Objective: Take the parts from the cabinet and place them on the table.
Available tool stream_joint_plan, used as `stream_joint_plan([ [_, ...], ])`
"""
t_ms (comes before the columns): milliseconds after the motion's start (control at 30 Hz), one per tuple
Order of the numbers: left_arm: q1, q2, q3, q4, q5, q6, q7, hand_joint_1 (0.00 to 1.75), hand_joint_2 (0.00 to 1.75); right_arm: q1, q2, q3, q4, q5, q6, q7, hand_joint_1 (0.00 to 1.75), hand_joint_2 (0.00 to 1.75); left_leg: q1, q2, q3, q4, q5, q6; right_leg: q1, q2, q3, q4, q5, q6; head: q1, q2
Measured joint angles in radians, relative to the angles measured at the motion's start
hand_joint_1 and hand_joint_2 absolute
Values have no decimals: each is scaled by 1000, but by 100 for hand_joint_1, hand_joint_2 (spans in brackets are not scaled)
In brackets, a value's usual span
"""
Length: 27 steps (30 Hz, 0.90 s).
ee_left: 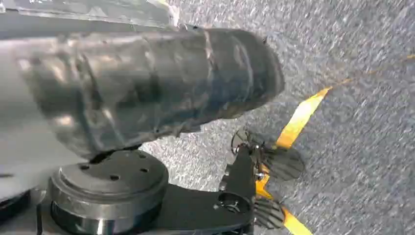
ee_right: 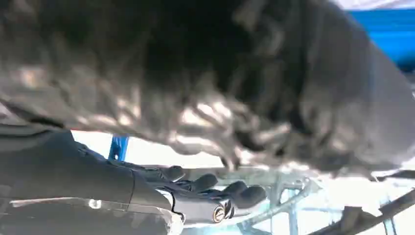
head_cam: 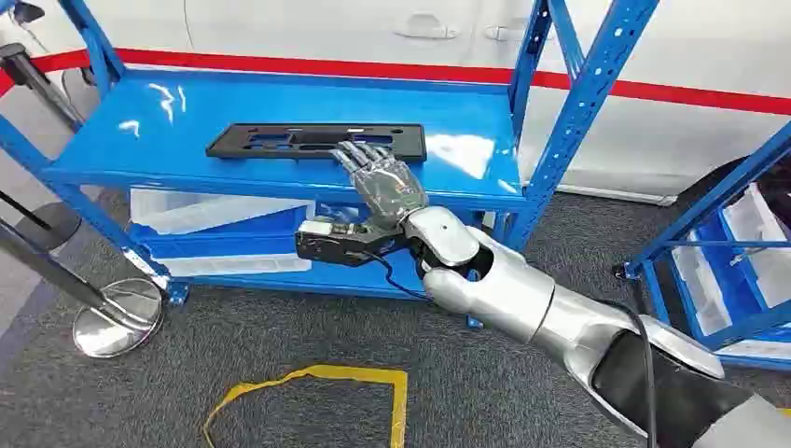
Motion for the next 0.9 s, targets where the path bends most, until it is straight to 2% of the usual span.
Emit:
stream_joint_plan([
  [33,-1,-1,0,0,0,0,0,0,0,-3,-1,0,0,1,0,0,0,0,0,0,2,-1,0,6,0,1,-25,55,-34,2,2,0],
  [67,-1,-1,0,0,0,0,0,0,0,-2,-3,0,0,1,0,0,0,0,0,1,2,-1,-1,8,-2,0,-68,142,-74,5,2,0],
  [100,-2,-1,0,0,0,0,0,0,0,1,-4,0,0,1,0,0,0,0,0,1,2,-1,-2,10,-4,0,-108,217,-103,8,1,0],
  [133,-2,-1,0,0,0,0,0,0,0,5,-4,0,0,1,0,-1,0,0,0,1,3,0,-4,10,-5,0,-139,272,-114,11,2,0],
  [167,-2,-1,0,0,0,0,0,0,0,6,-5,0,1,1,0,-1,0,0,1,0,3,2,-6,9,-7,-1,-146,275,-97,14,2,0],
  [200,0,-2,0,0,0,-1,0,0,0,6,-5,0,1,1,0,-1,0,0,2,-3,5,6,-10,7,-10,-1,-128,229,-59,15,2,0],
  [267,0,-3,0,0,-1,-2,0,0,0,4,-6,0,1,3,-2,-5,0,0,5,-6,11,19,-23,-1,-12,-2,-45,58,36,14,2,0],
  [300,0,-3,0,0,-2,-2,0,0,0,2,-6,0,1,4,-2,-10,0,0,6,-7,9,26,-31,-7,-11,-1,-19,2,37,8,2,0],
  [333,-1,-3,0,0,-2,-3,0,0,0,-1,-6,0,1,4,-2,-14,0,0,-1,-8,1,39,-36,-15,-4,-1,-8,-16,30,6,1,0],
  [433,-2,-3,0,0,-1,-1,3,0,0,-2,-3,0,0,16,-5,-27,0,0,3,-7,2,30,-32,-27,-1,2,-15,-10,30,-12,1,0],
  [467,-2,-3,0,0,-1,-1,5,0,0,-5,-3,0,0,20,-4,-31,0,0,2,-8,4,30,-37,-33,-9,0,-8,-20,32,-21,1,0],
  [500,-1,-3,-1,0,0,0,6,0,0,-6,1,0,-2,22,-4,-34,0,0,4,-4,-1,47,-50,-37,-12,0,-2,-24,33,-26,0,0],
  [533,-2,-5,-1,0,0,-2,6,0,0,-10,8,0,-5,24,-2,-35,0,0,4,-2,-25,97,-79,-42,-12,-1,1,-26,32,-32,-8,0],
  [600,-5,-6,-1,0,0,-2,6,0,0,-12,20,0,-9,27,2,-36,0,0,7,-2,-105,249,-141,-49,-10,0,1,-26,31,-36,-8,0],
  [633,-5,-6,-1,0,0,-2,6,0,0,-11,22,0,-9,28,5,-36,0,0,7,-2,-146,317,-158,-51,-9,-1,1,-25,30,-37,-7,0],
  [667,-3,-7,-1,0,1,-2,5,0,0,-11,22,0,-9,30,6,-36,0,0,7,-2,-164,335,-146,-51,-8,-1,3,-25,28,-38,-8,0],
  [700,-1,-7,-1,0,1,-1,3,0,0,-11,23,1,-9,31,7,-36,0,0,7,-2,-155,303,-114,-49,-8,-1,5,-25,27,-37,-8,0],
  [733,0,-7,-1,0,2,-1,2,0,0,-12,25,1,-9,32,7,-36,0,0,7,-2,-126,235,-69,-45,-8,0,8,-25,25,-37,-8,0],
  [767,-1,-7,-1,0,2,-1,0,0,0,-13,28,1,-10,33,7,-36,0,0,6,-2,-80,135,-15,-38,-7,1,14,-25,22,-34,-8,0],
  [800,-2,-7,-1,0,2,0,0,0,0,-16,30,1,-13,34,8,-36,0,0,4,-2,-43,54,17,-31,-7,1,17,-26,20,-31,-8,0],
  [833,-4,-7,-1,0,2,0,0,0,0,-20,30,1,-14,34,8,-36,0,0,-5,-2,-27,31,-1,-25,-1,2,16,-25,17,-26,-8,0],
  [900,-6,-8,-1,0,2,0,4,0,0,-21,30,1,-14,34,10,-36,0,0,-7,-5,-27,25,0,-22,-5,1,14,-27,19,-16,-7,0],
])
